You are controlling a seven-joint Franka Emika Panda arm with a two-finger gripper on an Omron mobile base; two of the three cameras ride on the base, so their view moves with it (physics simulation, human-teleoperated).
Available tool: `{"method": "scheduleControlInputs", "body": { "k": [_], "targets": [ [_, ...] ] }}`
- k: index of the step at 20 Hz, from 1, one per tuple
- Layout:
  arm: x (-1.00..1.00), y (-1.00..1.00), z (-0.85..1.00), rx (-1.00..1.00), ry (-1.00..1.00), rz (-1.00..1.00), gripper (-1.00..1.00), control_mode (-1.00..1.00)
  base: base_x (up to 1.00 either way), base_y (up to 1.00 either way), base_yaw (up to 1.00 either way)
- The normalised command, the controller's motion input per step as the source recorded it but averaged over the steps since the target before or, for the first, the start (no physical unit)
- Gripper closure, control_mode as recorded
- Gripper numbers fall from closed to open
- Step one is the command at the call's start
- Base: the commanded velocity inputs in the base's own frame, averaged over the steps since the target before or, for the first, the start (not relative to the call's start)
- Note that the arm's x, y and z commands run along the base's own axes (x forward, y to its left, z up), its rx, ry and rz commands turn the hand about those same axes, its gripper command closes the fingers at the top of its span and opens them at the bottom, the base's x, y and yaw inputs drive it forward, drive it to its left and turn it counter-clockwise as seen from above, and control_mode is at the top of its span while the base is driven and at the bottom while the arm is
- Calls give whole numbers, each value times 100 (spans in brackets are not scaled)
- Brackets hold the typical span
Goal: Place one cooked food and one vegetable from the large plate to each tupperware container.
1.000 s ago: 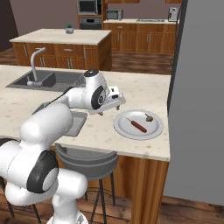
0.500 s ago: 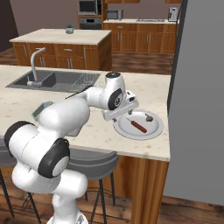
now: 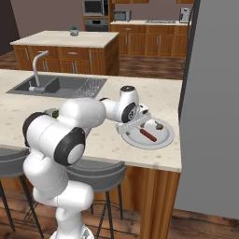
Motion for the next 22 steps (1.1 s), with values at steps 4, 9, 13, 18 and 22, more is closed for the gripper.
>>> {"method": "scheduleControlInputs", "body": {
  "k": [4, 9, 13, 18, 22],
  "targets": [
    [69, -15, -37, 0, 1, 9, -100, -100, 0, 0, 0],
    [66, -20, -40, 0, 6, 9, -100, -100, 0, 0, 0],
    [65, -26, -33, 0, 5, 10, -100, -100, 0, 0, 0],
    [52, -24, -36, 0, 6, 8, -100, -100, 0, 0, 0],
    [23, -14, -41, 0, 3, 5, -100, -100, 0, 0, 0]
  ]
}}
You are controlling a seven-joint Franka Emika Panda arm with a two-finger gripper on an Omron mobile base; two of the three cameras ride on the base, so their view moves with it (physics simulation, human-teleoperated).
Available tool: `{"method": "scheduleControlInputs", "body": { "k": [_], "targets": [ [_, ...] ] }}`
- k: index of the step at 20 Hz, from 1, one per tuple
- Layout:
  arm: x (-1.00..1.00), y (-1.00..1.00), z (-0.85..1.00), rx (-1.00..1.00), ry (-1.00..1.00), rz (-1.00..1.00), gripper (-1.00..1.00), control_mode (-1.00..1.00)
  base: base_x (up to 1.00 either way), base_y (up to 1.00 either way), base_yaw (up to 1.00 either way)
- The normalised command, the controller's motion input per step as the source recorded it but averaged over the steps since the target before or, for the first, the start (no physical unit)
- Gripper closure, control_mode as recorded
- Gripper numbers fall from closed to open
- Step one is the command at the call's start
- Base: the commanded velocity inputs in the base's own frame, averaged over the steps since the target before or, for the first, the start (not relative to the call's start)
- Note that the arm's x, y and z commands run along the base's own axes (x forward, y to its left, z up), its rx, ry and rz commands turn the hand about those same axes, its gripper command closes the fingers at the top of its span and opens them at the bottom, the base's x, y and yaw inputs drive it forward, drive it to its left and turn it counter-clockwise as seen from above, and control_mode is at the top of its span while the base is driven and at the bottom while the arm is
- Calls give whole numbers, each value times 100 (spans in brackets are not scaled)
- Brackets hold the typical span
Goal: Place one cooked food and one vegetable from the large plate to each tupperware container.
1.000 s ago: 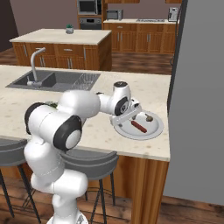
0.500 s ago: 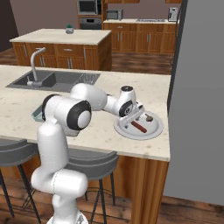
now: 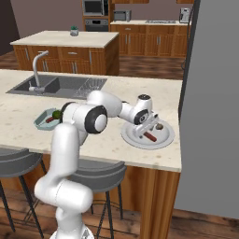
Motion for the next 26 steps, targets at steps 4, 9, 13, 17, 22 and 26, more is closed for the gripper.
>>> {"method": "scheduleControlInputs", "body": {
  "k": [4, 9, 13, 17, 22, 26],
  "targets": [
    [0, -3, -41, 0, 0, 1, -100, -100, 0, 0, 0],
    [-22, -1, -37, 0, 0, 0, 100, -100, 0, 0, 0],
    [-26, -1, -30, 0, 0, 0, 100, -100, 0, 0, 0],
    [-49, 1, -7, 0, -2, 0, 100, -100, 0, 0, 0],
    [-23, 10, 28, -5, -3, 2, 100, -100, 0, 0, 0],
    [-33, 9, 100, 0, -23, 1, 100, -100, 0, 0, 0]
  ]
}}
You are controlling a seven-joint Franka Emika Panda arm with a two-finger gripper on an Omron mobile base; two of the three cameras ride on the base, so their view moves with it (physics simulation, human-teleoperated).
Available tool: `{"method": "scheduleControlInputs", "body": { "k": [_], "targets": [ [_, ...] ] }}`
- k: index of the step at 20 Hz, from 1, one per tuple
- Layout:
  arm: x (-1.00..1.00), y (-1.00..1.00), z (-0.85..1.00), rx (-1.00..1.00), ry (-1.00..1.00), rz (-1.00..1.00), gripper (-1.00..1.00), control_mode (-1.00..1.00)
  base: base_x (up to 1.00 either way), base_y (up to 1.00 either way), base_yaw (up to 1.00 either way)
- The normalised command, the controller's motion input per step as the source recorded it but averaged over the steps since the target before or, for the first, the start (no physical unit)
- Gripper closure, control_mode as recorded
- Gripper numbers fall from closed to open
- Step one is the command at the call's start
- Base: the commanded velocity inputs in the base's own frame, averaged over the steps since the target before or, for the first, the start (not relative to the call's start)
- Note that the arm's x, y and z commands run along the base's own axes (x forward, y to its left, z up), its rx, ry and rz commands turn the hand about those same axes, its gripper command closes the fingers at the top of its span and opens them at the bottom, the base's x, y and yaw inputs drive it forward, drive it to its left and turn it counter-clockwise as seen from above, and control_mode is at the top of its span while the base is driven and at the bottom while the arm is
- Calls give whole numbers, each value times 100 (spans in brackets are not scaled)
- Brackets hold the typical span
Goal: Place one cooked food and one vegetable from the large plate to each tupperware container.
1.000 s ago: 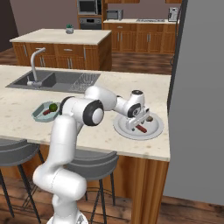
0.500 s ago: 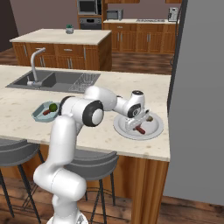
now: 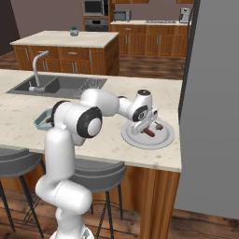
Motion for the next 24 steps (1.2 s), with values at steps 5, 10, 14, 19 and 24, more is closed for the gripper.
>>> {"method": "scheduleControlInputs", "body": {
  "k": [5, 10, 14, 19, 24],
  "targets": [
    [-49, 39, 100, 0, -18, 2, 100, -100, 0, 0, 0],
    [-78, 97, 88, 0, -1, 0, 100, -100, 0, 0, 0],
    [-99, 95, 43, 0, 15, -10, 100, -100, 0, 0, 0],
    [-100, 65, 4, 0, 3, -17, 100, -100, 0, 0, 0],
    [-87, 78, 1, 2, -18, -37, 100, -100, 0, 0, 0]
  ]
}}
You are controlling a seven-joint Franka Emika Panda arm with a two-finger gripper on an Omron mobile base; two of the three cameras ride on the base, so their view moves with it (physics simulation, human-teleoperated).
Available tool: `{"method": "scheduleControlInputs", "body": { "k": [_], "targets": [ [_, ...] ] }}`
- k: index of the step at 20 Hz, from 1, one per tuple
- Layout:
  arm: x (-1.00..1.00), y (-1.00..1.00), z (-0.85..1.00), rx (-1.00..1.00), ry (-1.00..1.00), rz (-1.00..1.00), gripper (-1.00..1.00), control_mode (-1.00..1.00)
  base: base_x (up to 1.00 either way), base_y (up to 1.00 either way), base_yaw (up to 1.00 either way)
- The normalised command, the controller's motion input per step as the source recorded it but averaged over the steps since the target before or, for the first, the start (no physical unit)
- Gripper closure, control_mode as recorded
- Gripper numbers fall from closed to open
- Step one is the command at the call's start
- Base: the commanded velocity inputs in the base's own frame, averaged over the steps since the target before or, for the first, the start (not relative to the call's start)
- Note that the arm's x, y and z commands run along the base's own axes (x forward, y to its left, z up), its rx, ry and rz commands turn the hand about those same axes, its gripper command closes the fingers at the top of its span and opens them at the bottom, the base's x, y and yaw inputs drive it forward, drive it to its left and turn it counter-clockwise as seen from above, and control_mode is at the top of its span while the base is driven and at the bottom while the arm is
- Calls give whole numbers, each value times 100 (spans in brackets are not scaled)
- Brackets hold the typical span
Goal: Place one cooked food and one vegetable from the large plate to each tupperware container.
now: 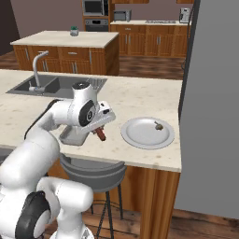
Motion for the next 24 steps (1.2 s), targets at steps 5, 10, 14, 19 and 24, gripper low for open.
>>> {"method": "scheduleControlInputs", "body": {
  "k": [5, 10, 14, 19, 24],
  "targets": [
    [-35, 100, 11, 0, -26, -45, 100, -100, 0, 0, 0],
    [13, 100, 12, 0, -19, -29, 100, -100, 0, 0, 0],
    [64, 53, 0, 0, 0, 3, 100, -100, 0, 0, 0],
    [77, 32, 33, -5, 34, 15, 100, -100, 0, 0, 0],
    [57, 47, 17, -15, 35, 10, 100, -100, 0, 0, 0]
  ]
}}
